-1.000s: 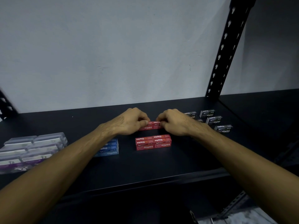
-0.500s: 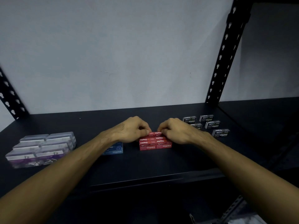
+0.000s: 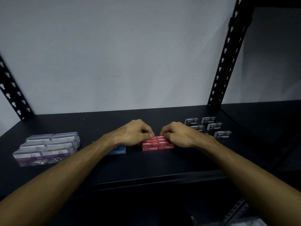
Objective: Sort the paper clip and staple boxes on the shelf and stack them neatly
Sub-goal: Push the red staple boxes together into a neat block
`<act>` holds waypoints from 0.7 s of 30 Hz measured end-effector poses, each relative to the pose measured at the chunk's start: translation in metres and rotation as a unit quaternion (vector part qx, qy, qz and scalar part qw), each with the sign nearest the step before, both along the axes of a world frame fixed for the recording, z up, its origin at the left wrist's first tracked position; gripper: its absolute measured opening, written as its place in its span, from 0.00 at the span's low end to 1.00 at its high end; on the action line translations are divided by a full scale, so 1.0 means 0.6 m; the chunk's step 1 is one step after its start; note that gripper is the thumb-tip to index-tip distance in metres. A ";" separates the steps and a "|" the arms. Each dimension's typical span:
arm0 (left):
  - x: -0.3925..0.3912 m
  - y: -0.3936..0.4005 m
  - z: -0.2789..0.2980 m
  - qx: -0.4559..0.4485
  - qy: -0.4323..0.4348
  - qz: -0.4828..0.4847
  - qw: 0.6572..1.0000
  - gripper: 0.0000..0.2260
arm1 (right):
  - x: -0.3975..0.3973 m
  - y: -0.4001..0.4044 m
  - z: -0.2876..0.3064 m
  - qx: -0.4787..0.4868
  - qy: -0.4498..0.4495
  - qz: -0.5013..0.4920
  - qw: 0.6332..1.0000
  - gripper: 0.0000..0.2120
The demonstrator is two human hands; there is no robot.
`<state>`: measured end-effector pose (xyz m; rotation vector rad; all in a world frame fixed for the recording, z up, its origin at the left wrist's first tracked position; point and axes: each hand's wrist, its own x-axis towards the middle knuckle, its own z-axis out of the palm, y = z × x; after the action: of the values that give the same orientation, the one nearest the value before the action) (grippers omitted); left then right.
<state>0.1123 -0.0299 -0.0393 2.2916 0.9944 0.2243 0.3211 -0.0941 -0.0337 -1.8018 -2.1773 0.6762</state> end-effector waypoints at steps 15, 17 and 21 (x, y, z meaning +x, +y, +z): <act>-0.002 -0.018 0.001 0.060 0.087 -0.024 0.994 0.23 | -0.008 -0.016 0.006 0.015 -0.101 0.052 0.993 0.20; -0.002 -0.018 -0.002 0.076 0.087 -0.023 0.993 0.22 | -0.009 -0.016 0.005 0.025 -0.105 0.057 0.992 0.19; -0.001 -0.016 -0.004 0.082 0.087 -0.020 0.993 0.21 | -0.009 -0.016 0.004 0.030 -0.106 0.063 0.992 0.19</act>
<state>0.1116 -0.0396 -0.0418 2.5129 1.0497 0.0923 0.3158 -0.1035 -0.0313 -1.7908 -2.4370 0.4573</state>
